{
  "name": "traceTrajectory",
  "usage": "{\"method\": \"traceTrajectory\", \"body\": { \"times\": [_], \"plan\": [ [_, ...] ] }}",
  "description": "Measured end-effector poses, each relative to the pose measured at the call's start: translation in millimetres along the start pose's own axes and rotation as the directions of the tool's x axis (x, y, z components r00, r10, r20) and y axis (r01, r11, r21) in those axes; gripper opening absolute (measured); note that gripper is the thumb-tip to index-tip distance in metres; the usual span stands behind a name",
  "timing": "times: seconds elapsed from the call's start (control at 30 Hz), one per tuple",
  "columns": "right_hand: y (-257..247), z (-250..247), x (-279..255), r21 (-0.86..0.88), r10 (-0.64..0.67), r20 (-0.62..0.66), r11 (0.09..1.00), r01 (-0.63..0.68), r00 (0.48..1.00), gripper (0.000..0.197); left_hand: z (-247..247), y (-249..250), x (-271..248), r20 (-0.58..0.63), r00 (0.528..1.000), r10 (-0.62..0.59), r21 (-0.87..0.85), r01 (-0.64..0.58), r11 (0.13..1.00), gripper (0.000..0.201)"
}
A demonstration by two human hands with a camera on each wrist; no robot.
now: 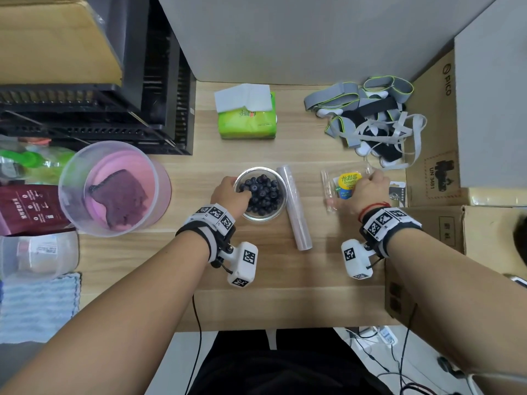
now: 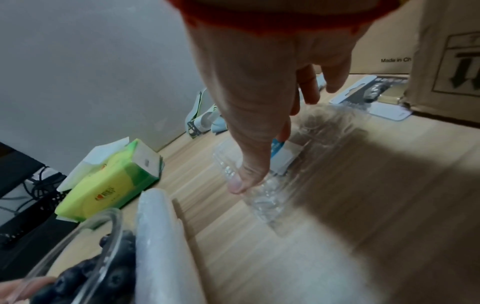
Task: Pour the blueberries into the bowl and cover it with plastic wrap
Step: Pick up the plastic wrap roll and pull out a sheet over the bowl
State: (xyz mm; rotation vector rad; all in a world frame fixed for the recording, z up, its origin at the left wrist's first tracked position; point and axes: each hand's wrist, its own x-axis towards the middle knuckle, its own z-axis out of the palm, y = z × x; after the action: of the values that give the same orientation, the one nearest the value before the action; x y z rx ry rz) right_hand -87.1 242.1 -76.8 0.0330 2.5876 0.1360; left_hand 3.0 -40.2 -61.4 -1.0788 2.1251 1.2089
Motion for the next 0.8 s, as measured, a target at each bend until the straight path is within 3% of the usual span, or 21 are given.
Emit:
{"method": "traceTrajectory", "body": {
  "times": [0.17,0.27,0.37,0.43,0.5,0.7,0.8],
  "plan": [
    [-7.2,-17.9,-10.0,0.063,0.022,-0.067,0.998,-0.018,0.997,0.096,0.0,-3.3,-5.4,-0.002,1.000,0.007,0.006,-0.007,1.000,0.047],
    [-28.8,-25.6,-19.3,0.077,-0.106,-0.142,0.990,0.117,0.984,0.086,-1.6,-5.4,-7.8,-0.010,1.000,0.016,0.024,-0.015,1.000,0.051],
    [-60.1,-16.2,-29.4,0.276,-0.247,0.044,0.934,0.225,0.968,0.072,-2.7,-7.1,-9.3,-0.021,1.000,0.016,0.024,-0.016,1.000,0.055],
    [-76.9,-1.5,-38.6,0.286,-0.311,0.189,0.925,0.251,0.931,0.071,-2.6,-9.9,-8.6,-0.015,1.000,0.018,0.017,-0.018,1.000,0.057],
    [-84.1,14.2,-44.3,0.265,-0.301,0.248,0.935,0.235,0.921,0.071,-2.6,-14.3,-7.7,-0.011,0.999,0.030,0.011,-0.030,0.999,0.059],
    [-75.0,14.0,-42.3,0.305,-0.235,0.238,0.939,0.157,0.942,0.067,-4.9,-24.2,-8.7,0.011,0.997,0.072,-0.009,-0.072,0.997,0.065],
    [-71.6,-14.4,-43.1,0.467,-0.313,0.136,0.857,0.217,0.940,0.051,-9.8,-15.3,-11.1,-0.073,0.994,0.080,0.073,-0.074,0.995,0.068]
  ]
}}
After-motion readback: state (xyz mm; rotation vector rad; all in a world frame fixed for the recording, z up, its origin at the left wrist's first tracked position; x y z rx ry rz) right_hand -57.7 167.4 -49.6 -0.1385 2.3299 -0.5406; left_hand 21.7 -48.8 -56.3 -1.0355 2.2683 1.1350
